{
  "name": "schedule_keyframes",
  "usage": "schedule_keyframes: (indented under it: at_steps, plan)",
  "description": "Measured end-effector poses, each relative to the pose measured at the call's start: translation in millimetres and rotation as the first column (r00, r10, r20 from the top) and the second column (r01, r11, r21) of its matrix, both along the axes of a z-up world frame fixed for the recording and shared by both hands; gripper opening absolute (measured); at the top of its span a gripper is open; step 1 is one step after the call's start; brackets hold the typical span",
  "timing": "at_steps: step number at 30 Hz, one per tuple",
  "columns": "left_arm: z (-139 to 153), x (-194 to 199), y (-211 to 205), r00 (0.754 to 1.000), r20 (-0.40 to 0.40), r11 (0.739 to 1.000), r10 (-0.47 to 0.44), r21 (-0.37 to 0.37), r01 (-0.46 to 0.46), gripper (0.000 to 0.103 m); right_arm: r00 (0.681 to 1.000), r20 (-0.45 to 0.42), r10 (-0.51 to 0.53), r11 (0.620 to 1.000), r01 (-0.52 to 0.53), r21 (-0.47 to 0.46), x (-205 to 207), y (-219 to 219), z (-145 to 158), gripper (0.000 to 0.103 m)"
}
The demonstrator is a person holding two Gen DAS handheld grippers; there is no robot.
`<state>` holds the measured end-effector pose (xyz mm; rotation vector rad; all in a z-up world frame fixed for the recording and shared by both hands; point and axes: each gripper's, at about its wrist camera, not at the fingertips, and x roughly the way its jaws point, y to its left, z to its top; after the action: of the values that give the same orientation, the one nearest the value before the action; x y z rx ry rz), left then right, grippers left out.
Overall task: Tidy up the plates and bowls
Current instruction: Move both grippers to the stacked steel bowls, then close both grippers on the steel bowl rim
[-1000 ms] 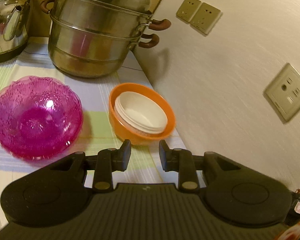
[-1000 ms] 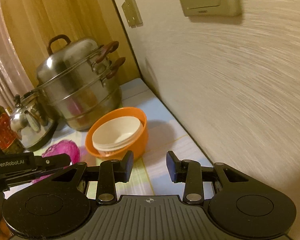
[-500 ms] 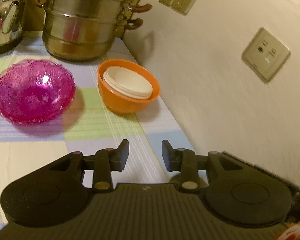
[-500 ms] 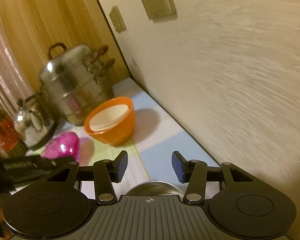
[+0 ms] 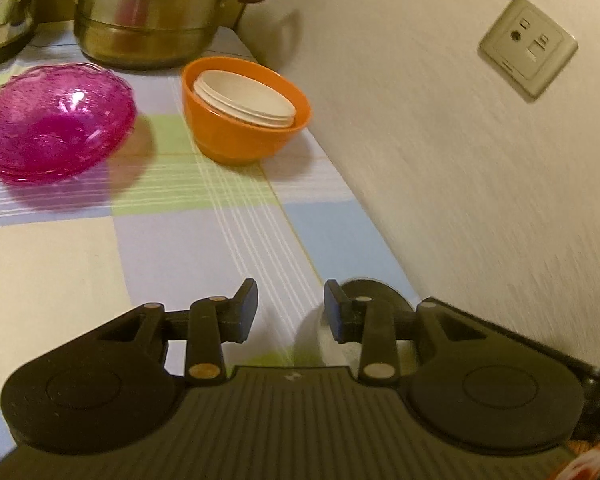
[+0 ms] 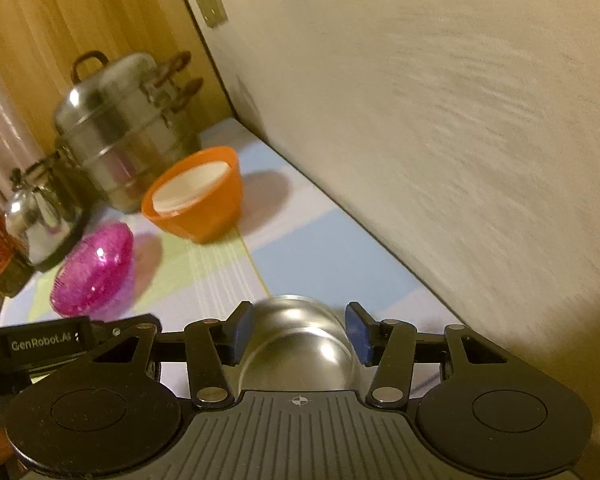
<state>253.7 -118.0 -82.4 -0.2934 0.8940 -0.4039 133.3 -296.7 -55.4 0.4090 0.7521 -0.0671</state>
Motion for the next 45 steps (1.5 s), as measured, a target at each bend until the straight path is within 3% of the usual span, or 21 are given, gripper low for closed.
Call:
schedule_keyframes:
  at_steps: [21,32,38,45]
  plan:
    - [-26,3,-31,0.993,-0.067,0.994,-0.102,0.039,0.104,0.032,0.989,-0.114,-0.092,0.995,0.097,0.039,-4,-9,-25,0.051]
    - [-44,10,-40,0.99,-0.101,0.993,-0.097,0.057,0.104,0.03,0.981,-0.171,-0.096,0.994,0.104,0.034,5,-6,-38,0.051]
    - [-44,13,-40,0.99,-0.105,0.993,-0.097,0.057,0.104,0.021,0.977,-0.186,-0.102,0.993,0.112,0.046,7,-7,-42,0.049]
    - [-44,13,-46,0.989,-0.098,0.989,-0.11,0.084,0.119,0.014,0.975,-0.198,-0.104,0.992,0.117,0.054,10,-7,-45,0.037]
